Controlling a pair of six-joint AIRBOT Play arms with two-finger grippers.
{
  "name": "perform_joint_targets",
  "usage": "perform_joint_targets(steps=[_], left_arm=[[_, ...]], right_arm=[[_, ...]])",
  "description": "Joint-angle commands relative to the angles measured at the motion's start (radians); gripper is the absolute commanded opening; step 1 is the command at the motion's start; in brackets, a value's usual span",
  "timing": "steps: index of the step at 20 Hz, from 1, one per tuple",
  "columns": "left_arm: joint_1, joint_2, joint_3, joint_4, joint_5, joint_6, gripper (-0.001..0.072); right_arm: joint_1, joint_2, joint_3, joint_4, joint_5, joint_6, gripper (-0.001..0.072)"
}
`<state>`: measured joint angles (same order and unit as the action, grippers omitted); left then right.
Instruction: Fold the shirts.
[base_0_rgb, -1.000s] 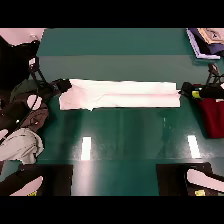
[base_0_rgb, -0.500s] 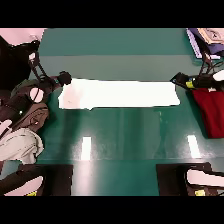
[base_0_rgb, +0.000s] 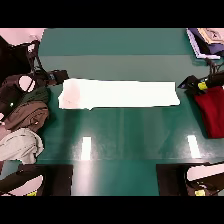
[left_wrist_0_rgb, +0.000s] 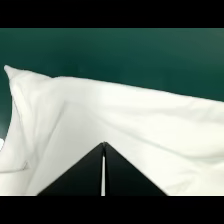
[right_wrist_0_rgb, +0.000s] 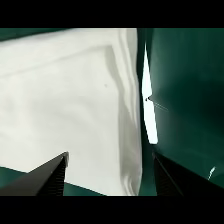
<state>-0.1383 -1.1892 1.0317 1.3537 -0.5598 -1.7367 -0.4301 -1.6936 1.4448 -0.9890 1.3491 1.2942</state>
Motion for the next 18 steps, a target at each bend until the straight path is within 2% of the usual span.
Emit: perform_joint_targets(steps=[1,5,8,11,13,14,15,18], left_arm=[[0.002,0.001,0.009,-0.004,-0.147,0.045,0.0032],[0.002,0.001,0.009,-0.007,-0.220,0.045,0.0032],[-0.008,0.001,0.009,-0.032,-0.218,0.047,0.0031],[-0.032,0.000,0.009,-0.119,-0.218,0.108,0.0024],[-0.077,-0.005,0.010,-0.124,-0.218,0.122,0.0024],[-0.104,-0.009,0.009,-0.124,-0.218,0.122,0.0024],[-0.132,-0.022,0.017,-0.126,-0.221,0.121,0.0024],[-0.210,-0.098,0.093,-0.127,-0.248,0.122,0.0023]], right_arm=[[-0.027,-0.105,0.024,0.031,0.088,-0.024,0.0572],[-0.026,-0.153,0.024,0.116,0.056,-0.033,0.0549],[-0.007,-0.152,0.024,0.133,0.003,-0.040,0.0454],[0.040,-0.153,0.024,0.134,-0.022,-0.062,0.0426],[0.067,-0.153,0.024,0.133,-0.039,-0.076,0.0259],[0.076,-0.152,0.024,0.134,-0.041,-0.089,0.0113],[0.076,-0.149,0.024,0.135,-0.037,-0.103,0.0014],[0.075,-0.096,0.024,0.135,-0.030,-0.125,0.0013]])
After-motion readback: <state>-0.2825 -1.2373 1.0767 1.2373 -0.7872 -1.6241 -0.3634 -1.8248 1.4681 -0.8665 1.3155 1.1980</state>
